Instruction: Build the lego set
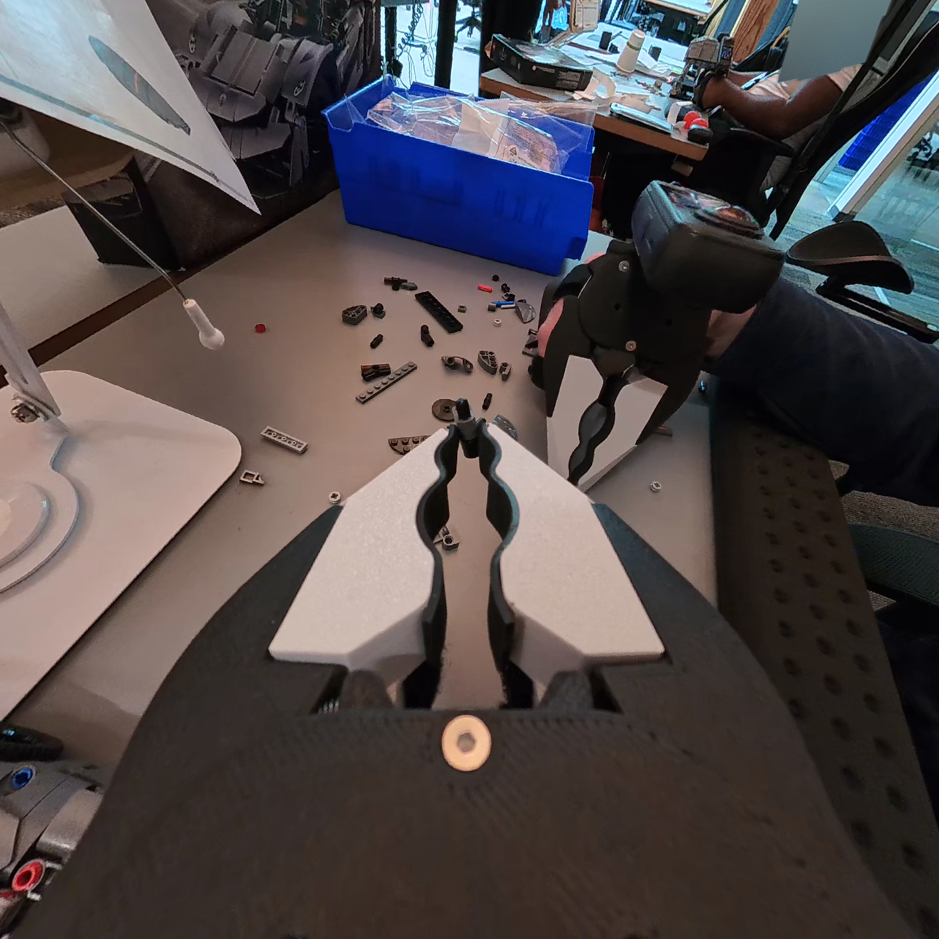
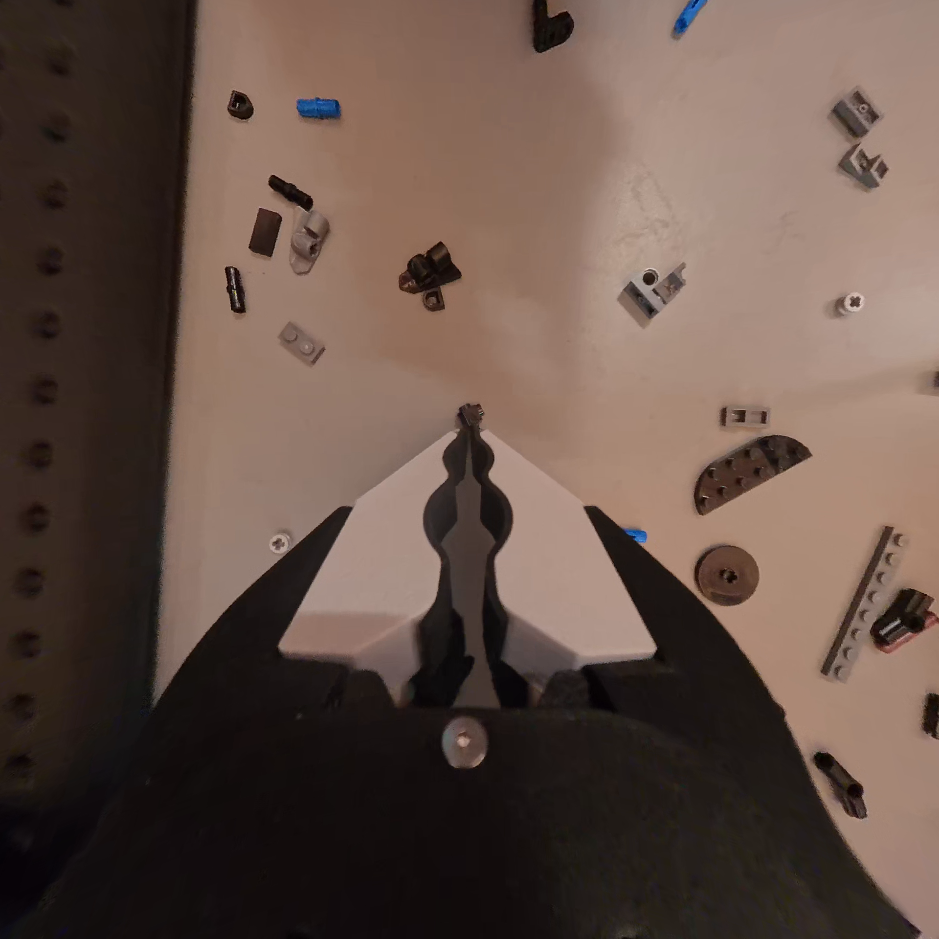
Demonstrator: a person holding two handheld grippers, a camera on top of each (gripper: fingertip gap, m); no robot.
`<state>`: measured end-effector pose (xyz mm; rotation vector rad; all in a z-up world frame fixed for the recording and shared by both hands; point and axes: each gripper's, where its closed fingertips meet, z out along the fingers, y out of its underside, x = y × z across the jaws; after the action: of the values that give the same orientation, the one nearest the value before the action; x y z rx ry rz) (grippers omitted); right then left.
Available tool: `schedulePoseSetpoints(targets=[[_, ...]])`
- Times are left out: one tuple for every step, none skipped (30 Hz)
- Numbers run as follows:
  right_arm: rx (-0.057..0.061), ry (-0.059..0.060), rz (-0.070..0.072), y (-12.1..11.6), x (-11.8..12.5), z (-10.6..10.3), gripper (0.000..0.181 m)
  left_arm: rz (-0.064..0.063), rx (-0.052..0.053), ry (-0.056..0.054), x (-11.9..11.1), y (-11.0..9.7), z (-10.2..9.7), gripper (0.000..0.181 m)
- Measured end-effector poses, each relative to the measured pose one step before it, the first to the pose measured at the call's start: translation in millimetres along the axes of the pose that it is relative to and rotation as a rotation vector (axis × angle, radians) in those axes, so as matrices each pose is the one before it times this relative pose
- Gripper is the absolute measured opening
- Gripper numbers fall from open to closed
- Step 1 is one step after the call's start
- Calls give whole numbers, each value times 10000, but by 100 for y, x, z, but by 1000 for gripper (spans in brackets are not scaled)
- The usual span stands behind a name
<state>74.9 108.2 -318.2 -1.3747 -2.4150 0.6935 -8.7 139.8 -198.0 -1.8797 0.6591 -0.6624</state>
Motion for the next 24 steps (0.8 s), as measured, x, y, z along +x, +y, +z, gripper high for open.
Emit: schedulePoseSetpoints(targets=[[29, 28, 18, -30, 64, -69, 0, -2, 8, 2, 5, -16, -11, 5], [30, 29, 4, -28, 52, -59, 0, 1, 1, 0, 1, -10, -3, 5], [32, 20, 12, -68, 29, -22, 1, 2, -5, -1, -3, 7, -3, 5], [5, 0, 16, -68, -7, 31, 3, 1, -2, 6, 20, 9, 16, 5], [-19, -34, -14, -46, -88, 80, 5, 3, -6, 5, 18, 15, 13, 5], [-48, 33, -29, 5, 12, 100, 7, 5, -12, -1, -6, 21, 9, 5], [-51, 40, -36, 31, 33, 83, 9, 2, -1, -1, -3, 2, -1, 5], [69, 43, -20, -144, 55, 18, 10, -3, 0, 4, 7, 0, 0, 5], [-2, 36, -12, -17, 56, 35, 10, 2, 3, -2, -9, -12, -8, 5], [20, -10, -12, -27, -14, 25, 9, -1, 1, 4, -1, -1, -6, 5], [4, 8, -14, -12, 18, 18, 9, 1, -6, 8, 16, 11, 20, 5], [-3, 10, -16, -28, 1, 18, 9, 9, -16, -1, -4, 34, 16, 5], [6, -45, -23, -44, -89, 38, 7, 12, -22, -5, 9, 47, 37, 5], [17, -30, -45, -71, -83, 40, 7, 8, -21, 3, 10, 34, 33, 5], [11, -6, -40, -64, -48, 49, 7, 1, -15, 10, 13, 46, 37, 5], [5, 6, -17, -63, -10, 38, 6, 5, -14, 7, 24, 28, 32, 5], [15, -6, -28, -58, -21, 33, 6, -1, -6, 4, 3, 21, 16, 5], [7, 4, -28, -29, -9, 16, 6, -7, 3, 2, 0, 2, 12, 5], [-3, 41, -19, -8, 68, 5, 6, 0, 7, 0, 0, -9, 5, 5], [-9, 57, -18, -9, 80, -5, 6, 7, 1, -3, -9, -1, 1, 5], [19, 54, -34, -43, 73, -25, 6, 8, 4, -4, -4, -2, -3, 5], [86, 109, -41, -147, 155, -116, 6, 2, 8, 5, 6, -7, -7, 5], [163, 104, -19, -282, 160, -226, 6, -3, -4, 8, 12, 10, 14, 5], [241, 132, 1, -409, 229, -307, 6, 4, -1, 8, 23, -2, 14, 5]])
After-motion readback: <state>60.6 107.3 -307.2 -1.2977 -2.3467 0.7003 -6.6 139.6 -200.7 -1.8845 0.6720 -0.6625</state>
